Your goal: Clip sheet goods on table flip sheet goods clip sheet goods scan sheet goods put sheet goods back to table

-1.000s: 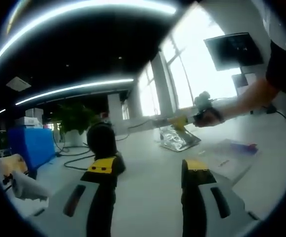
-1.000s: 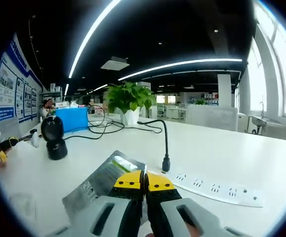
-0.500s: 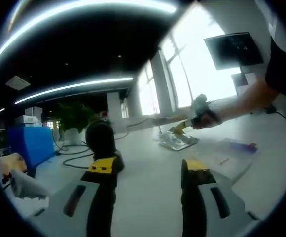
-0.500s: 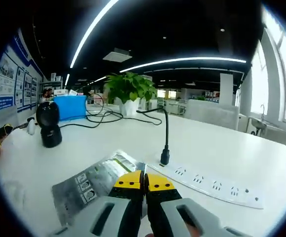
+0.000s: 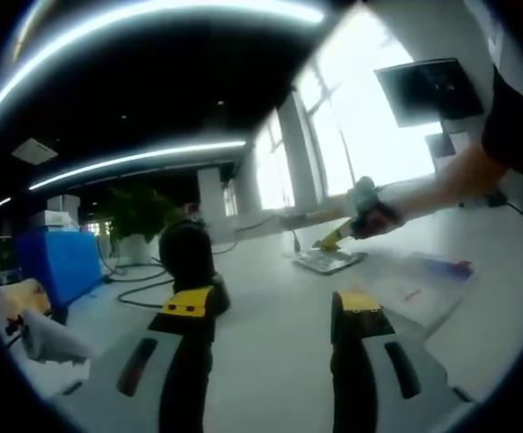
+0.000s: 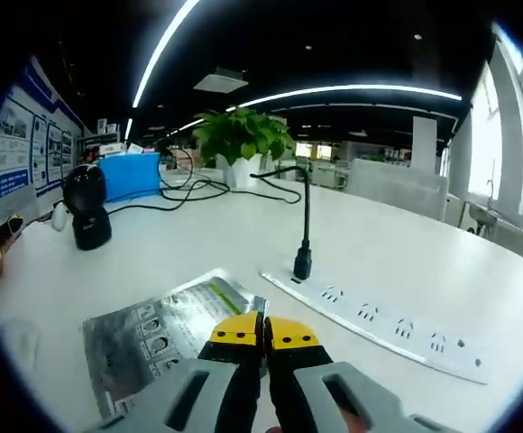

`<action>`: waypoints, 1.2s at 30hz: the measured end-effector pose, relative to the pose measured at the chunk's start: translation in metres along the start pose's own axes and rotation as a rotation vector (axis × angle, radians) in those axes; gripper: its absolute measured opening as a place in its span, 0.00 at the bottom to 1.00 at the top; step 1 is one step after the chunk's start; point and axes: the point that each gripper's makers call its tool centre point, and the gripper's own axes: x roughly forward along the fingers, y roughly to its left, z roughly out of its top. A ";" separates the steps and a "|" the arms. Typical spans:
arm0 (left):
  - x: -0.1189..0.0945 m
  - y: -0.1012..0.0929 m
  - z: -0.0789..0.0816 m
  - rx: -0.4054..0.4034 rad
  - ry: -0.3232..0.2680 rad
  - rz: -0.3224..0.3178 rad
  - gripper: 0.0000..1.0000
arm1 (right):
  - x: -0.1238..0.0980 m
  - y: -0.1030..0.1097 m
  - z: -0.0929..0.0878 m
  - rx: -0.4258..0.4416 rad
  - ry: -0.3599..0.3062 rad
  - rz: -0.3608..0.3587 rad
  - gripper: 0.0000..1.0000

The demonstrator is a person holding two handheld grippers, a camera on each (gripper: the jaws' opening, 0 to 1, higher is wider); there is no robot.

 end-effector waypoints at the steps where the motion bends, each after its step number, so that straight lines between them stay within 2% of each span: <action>1: 0.000 0.000 0.000 0.000 -0.001 -0.001 0.44 | 0.000 -0.001 -0.001 0.003 0.000 0.000 0.00; 11: 0.001 0.000 0.000 0.000 0.001 -0.002 0.44 | 0.004 0.000 -0.004 -0.009 0.001 0.014 0.00; 17: 0.001 0.000 0.000 0.003 0.001 0.000 0.44 | 0.005 -0.009 -0.005 0.086 -0.007 0.011 0.03; 20: 0.001 0.000 0.000 0.002 0.001 0.000 0.44 | 0.000 -0.009 0.003 0.183 -0.064 0.009 0.09; 24: 0.001 0.000 -0.001 0.003 0.000 -0.002 0.43 | -0.010 -0.021 0.016 0.198 -0.128 -0.035 0.12; 26: 0.001 0.000 -0.001 0.003 0.000 -0.002 0.43 | -0.016 -0.019 0.022 0.211 -0.148 -0.035 0.14; 27: 0.001 0.000 -0.001 0.004 0.000 -0.002 0.43 | -0.017 -0.016 0.025 0.212 -0.157 -0.021 0.18; 31: 0.001 0.000 0.000 0.004 -0.001 -0.001 0.43 | -0.020 0.006 0.031 0.147 -0.157 0.017 0.31; 34: 0.001 -0.001 -0.001 0.006 0.000 -0.007 0.43 | -0.017 0.030 0.021 0.042 -0.113 0.070 0.44; 36: 0.002 -0.003 0.000 0.011 -0.001 -0.012 0.42 | -0.014 0.039 0.013 -0.004 -0.079 0.070 0.47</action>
